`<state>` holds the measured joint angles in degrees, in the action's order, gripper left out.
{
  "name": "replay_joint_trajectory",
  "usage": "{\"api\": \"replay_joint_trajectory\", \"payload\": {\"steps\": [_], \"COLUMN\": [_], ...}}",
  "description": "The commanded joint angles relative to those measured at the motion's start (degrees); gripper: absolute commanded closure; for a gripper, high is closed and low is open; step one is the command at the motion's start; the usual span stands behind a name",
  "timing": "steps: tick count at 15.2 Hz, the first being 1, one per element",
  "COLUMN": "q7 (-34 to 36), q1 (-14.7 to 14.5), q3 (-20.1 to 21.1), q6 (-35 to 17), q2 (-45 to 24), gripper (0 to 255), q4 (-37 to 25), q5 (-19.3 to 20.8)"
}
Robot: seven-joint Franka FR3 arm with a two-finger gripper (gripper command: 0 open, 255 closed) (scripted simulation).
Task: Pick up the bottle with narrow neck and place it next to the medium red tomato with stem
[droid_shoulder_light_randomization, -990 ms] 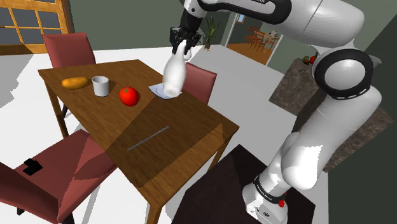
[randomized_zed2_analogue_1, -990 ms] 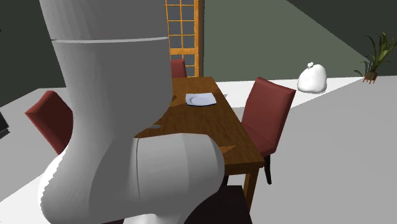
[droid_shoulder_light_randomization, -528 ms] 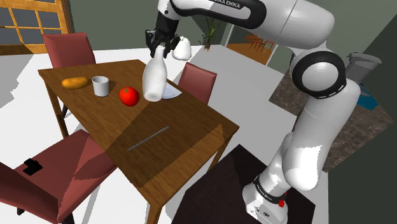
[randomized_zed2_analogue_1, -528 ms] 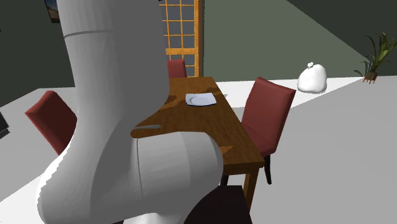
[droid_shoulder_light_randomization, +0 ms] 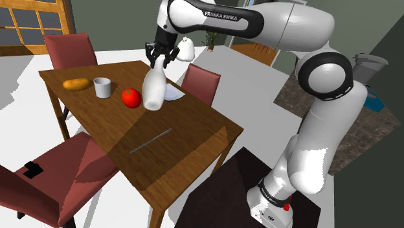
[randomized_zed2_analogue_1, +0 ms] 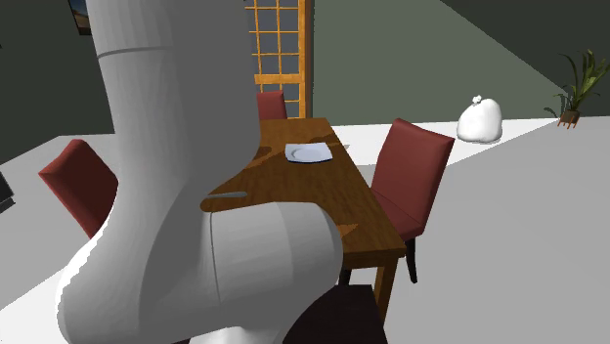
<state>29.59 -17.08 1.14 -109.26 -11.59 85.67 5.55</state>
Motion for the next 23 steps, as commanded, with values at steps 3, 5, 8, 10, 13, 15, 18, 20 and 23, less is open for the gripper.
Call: {"api": "replay_joint_trajectory", "payload": {"steps": [3, 5, 8, 10, 13, 15, 18, 20, 23], "q7": [0.3, 0.5, 0.7, 0.8, 1.0, 1.2, 1.4, 1.6, 1.8], "q1": [0.0, 0.0, 0.0, 0.0, 0.0, 0.1, 0.1, 0.1, 0.1], "q3": [0.0, 0.0, 0.0, -0.1, -0.1, -0.1, -0.1, -0.2, -0.2], "q6": [-3.1, -4.7, -7.0, -8.5, -10.7, -12.1, -14.3, -15.7, -17.8], "q2": [0.2, 0.2, 0.2, 0.1, -0.2, -0.4, -0.8, -1.2, -1.8], "gripper": [255, 255, 255, 255, 255, 255, 255, 255, 255], "q4": [3.3, 4.9, 7.1, 8.5, 10.5, 11.7, 13.5, 14.6, 16.1], "q5": [0.1, 0.2, 0.3, 0.3, 0.5, 0.5, 0.7, 0.8, 0.9]}}
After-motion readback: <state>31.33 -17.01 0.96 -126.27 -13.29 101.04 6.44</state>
